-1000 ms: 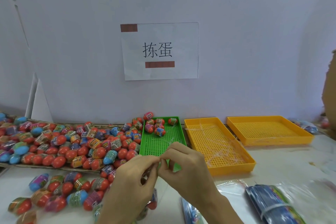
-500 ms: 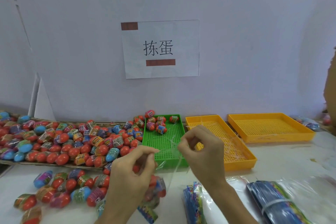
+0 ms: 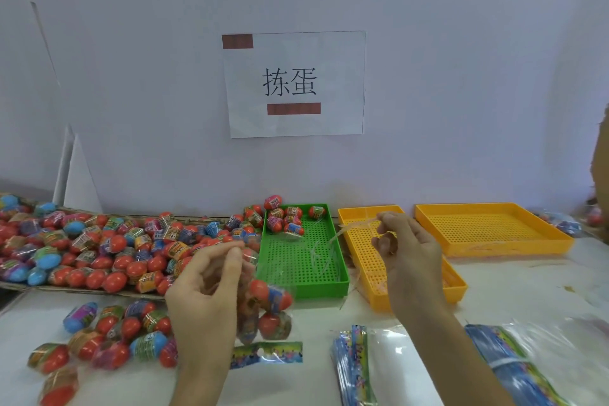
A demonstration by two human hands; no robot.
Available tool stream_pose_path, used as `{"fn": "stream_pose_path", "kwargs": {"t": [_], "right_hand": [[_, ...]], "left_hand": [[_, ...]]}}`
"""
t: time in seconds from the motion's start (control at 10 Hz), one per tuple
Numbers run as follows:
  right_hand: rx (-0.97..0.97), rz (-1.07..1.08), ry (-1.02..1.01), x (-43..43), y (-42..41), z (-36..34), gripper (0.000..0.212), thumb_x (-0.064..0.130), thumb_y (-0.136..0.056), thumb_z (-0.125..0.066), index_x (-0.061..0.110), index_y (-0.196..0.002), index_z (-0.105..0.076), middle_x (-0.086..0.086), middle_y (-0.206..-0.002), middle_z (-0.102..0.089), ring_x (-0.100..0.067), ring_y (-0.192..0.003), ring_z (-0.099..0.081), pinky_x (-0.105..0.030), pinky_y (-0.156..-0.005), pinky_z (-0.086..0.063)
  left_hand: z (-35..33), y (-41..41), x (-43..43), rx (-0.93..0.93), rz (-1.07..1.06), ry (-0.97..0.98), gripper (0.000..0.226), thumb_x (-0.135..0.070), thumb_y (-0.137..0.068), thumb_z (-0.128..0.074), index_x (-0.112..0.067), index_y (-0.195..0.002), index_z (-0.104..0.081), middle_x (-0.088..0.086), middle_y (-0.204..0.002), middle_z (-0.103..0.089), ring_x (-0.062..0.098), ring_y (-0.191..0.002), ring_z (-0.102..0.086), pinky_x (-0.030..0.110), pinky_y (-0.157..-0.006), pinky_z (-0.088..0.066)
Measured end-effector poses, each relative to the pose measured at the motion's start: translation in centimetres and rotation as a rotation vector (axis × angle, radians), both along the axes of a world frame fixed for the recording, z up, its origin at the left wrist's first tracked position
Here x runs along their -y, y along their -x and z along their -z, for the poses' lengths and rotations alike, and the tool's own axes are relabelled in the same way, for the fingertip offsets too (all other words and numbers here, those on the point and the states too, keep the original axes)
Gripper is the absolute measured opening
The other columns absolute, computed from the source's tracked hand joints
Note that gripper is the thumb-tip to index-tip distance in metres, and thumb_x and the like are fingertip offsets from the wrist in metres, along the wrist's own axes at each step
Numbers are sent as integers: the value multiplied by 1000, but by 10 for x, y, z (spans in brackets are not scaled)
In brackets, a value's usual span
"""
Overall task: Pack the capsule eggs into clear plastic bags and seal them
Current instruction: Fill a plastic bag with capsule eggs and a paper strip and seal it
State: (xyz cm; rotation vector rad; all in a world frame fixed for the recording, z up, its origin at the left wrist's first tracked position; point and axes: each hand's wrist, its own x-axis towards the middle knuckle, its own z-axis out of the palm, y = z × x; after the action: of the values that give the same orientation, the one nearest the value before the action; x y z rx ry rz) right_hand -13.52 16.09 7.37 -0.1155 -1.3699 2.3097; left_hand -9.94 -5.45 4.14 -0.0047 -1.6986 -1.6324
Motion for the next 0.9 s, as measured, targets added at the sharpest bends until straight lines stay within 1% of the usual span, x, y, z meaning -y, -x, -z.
{"fn": "stream_pose_path", "kwargs": {"t": [0.1, 0.2, 0.3, 0.4, 0.5, 0.6, 0.7, 0.8, 0.9], "right_hand": [[16, 126, -258, -12, -4, -10, 23, 12, -92, -69, 19, -72, -76, 6, -61, -60, -13, -59, -49, -30, -65, -47], [-34, -29, -721, -19, -18, -49, 10, 23, -88, -74, 22, -80, -79, 6, -64, -66, -9, -58, -55, -30, -65, -48], [-214, -297, -1176, -39, -24, -102, 15, 44, -82, -75, 30, -88, -80, 2, -73, -72, -8, -63, -61, -28, -67, -52], [-552, -866, -868, -70, -28, -142, 21, 29, -98, -60, 17, -104, -76, -5, -90, -70, -18, -81, -63, -27, -77, -53], [-264, -1217, -208, -94, 5, -119, 26, 9, -100, -44, 4, -101, -70, -13, -86, -60, -25, -77, -59, -32, -74, -48], [245, -684, -1559, -120, 46, -64, 19, 20, -102, -51, 12, -103, -69, -2, -96, -61, -19, -81, -58, -27, -71, -45], [660, -258, -1917, -128, 48, -45, 19, 34, -98, -60, 20, -100, -73, 1, -100, -71, -18, -90, -65, -34, -83, -51], [217, 275, -1572, -114, 28, -41, 13, 28, -94, -65, 30, -94, -77, 17, -82, -71, -1, -77, -66, -29, -67, -50], [-8, 19, -1134, -58, 4, -33, 15, 27, -94, -67, 31, -81, -74, 11, -70, -71, -1, -59, -64, -15, -53, -47]], "left_hand": [[2, 2, 5, 13, -63, -75, 18, -16, -97, -64, -30, -93, -74, -2, -77, -74, 15, -74, -71, 24, -69, -59], [1, 2, 5, 23, -73, -115, 18, -14, -98, -63, -29, -92, -73, -4, -76, -73, 9, -69, -69, 14, -65, -55], [1, 2, 4, 36, -82, -107, 17, -19, -98, -63, -31, -91, -72, -9, -78, -73, 3, -70, -68, 11, -64, -53], [0, 3, 5, 32, -92, -111, 19, -21, -99, -63, -35, -90, -72, -11, -77, -73, 0, -69, -67, 12, -64, -54], [-2, 3, 6, 28, -96, -126, 18, -20, -99, -63, -34, -90, -72, -12, -76, -73, -1, -68, -67, 11, -63, -53], [0, 3, 5, 57, -70, -125, 18, -23, -98, -64, -35, -89, -72, -12, -80, -73, 3, -75, -69, 18, -67, -56], [2, 4, 3, 73, -53, -103, 21, -23, -98, -64, -39, -89, -73, -10, -80, -73, 6, -76, -70, 22, -68, -56], [1, 3, -1, 57, -37, -99, 29, -19, -98, -64, -44, -86, -73, -10, -79, -73, 3, -74, -68, 12, -65, -54], [2, 2, -4, 61, -28, -115, 27, -20, -98, -64, -43, -88, -73, -8, -81, -74, 8, -77, -71, 19, -68, -57]]}}
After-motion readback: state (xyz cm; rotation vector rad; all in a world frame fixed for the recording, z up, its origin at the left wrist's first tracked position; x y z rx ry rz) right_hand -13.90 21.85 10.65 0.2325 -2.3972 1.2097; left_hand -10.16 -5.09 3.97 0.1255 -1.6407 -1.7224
